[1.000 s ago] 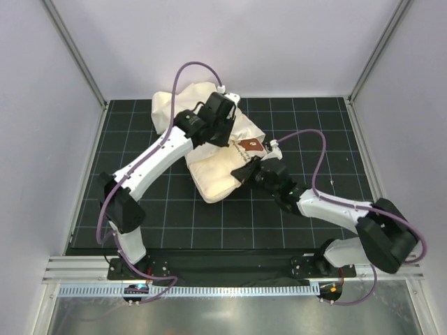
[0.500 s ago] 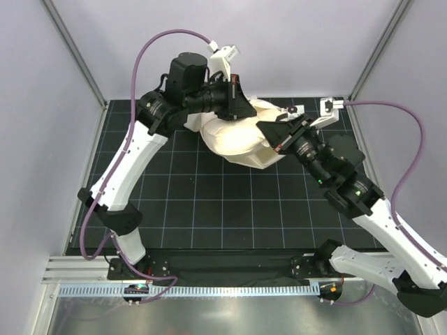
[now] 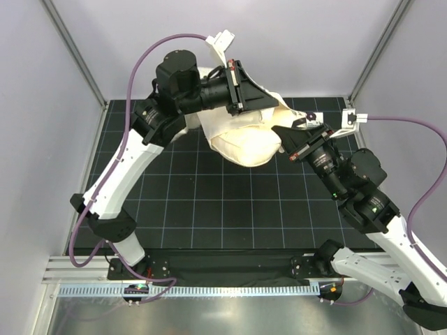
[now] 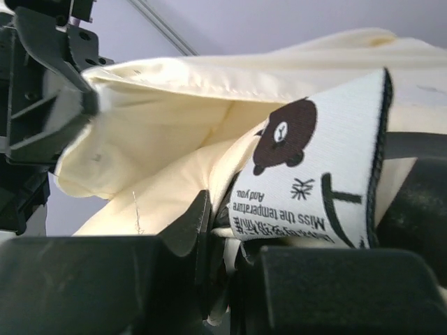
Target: Put the pillow into the pillowcase
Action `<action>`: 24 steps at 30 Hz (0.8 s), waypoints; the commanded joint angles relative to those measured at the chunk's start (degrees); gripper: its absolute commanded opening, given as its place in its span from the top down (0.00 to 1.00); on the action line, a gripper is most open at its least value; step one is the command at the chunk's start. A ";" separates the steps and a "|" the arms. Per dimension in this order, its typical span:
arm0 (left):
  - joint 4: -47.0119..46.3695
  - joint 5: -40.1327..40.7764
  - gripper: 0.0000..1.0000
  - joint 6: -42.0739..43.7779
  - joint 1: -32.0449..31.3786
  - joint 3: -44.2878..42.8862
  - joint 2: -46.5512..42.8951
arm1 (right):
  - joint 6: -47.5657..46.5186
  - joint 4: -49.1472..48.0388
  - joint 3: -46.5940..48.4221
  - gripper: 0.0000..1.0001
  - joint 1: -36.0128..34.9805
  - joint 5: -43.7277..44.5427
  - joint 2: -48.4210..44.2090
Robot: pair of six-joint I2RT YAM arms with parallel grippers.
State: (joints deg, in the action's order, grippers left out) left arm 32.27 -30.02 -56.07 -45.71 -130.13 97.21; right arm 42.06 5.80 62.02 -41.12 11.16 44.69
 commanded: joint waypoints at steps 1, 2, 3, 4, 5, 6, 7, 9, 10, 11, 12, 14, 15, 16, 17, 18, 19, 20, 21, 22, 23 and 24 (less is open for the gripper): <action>-21.19 -10.24 1.00 -12.91 -3.59 -5.13 -3.88 | -1.46 0.17 -0.94 0.96 1.04 4.05 3.30; -21.46 -10.06 1.00 -13.44 -3.51 -5.66 -3.35 | -1.37 -0.09 -0.50 0.96 0.96 3.70 2.34; -20.85 -10.23 1.00 -13.80 -3.07 -6.27 -2.56 | -1.46 0.08 0.11 0.96 0.96 3.52 1.81; -20.32 -10.49 1.00 -14.15 -2.63 -6.54 -2.12 | -1.28 0.17 1.16 0.96 0.96 3.43 1.20; -19.88 -10.67 1.00 -14.32 -2.10 -5.59 -1.76 | -1.28 1.04 1.87 0.96 0.96 3.34 -0.03; -19.53 -10.76 0.99 -14.33 -1.14 -4.27 -1.85 | -1.28 1.84 2.66 0.96 0.96 3.26 -0.73; -19.61 -10.59 0.98 -14.24 -0.87 -2.78 -2.20 | -0.76 2.89 4.23 0.96 0.87 3.34 -1.18; -19.79 -9.36 0.98 -13.63 -0.34 1.88 -3.34 | 0.12 5.88 5.13 0.96 0.96 3.69 -2.67; -19.97 -9.01 0.96 -13.01 -0.43 3.11 -3.60 | 1.17 6.76 5.65 0.96 0.96 4.48 -3.02; -19.97 -8.65 0.95 -12.40 -0.43 5.12 -3.87 | 1.79 8.94 5.92 0.96 0.96 5.27 -3.29; -19.88 -8.13 0.93 -11.87 -0.43 5.93 -4.04 | 1.97 10.01 6.36 0.96 1.04 5.71 -3.55; -17.78 -7.86 0.83 -9.33 0.10 6.46 -3.87 | 2.23 11.33 6.97 0.96 0.96 6.85 -3.82; -16.73 -7.69 0.81 -8.62 0.36 6.46 -3.78 | 2.06 11.42 6.98 0.96 0.96 7.12 -4.34; -15.32 -7.77 0.78 -7.92 0.71 6.64 -3.78 | 2.06 11.51 7.24 0.96 0.96 7.30 -4.52; -14.79 -7.77 0.75 -6.87 1.41 6.90 -3.87 | 1.97 11.42 7.33 0.96 0.96 7.39 -4.61; -14.43 -7.77 0.73 -6.33 1.68 7.51 -4.22 | 1.97 11.34 7.59 0.96 0.96 7.47 -4.70; -13.65 -7.77 0.66 -5.81 1.94 7.69 -4.31 | 1.97 11.34 7.94 0.96 0.96 7.56 -4.78; -13.03 -7.77 0.62 -4.23 2.21 7.78 -4.48 | 2.23 11.34 8.03 0.96 1.04 7.56 -4.61; -12.15 -7.69 0.57 -3.35 2.38 7.61 -4.57 | 2.41 11.42 8.12 0.96 1.05 7.65 -4.52; -11.36 -7.60 0.46 -2.47 2.47 7.34 -4.57 | 2.67 11.34 8.12 0.96 0.96 7.74 -4.43; -9.27 -7.60 0.40 -0.20 2.56 6.99 -4.49 | 3.11 11.25 8.12 0.96 0.96 7.91 -4.26; -7.94 -7.60 0.34 1.22 2.47 6.64 -4.57 | 3.37 11.25 7.94 0.96 0.96 8.26 -4.17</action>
State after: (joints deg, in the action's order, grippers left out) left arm 23.62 -34.13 -59.96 -42.87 -121.16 95.57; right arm 44.38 25.87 66.43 -40.36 17.34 40.56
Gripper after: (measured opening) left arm 0.614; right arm 0.150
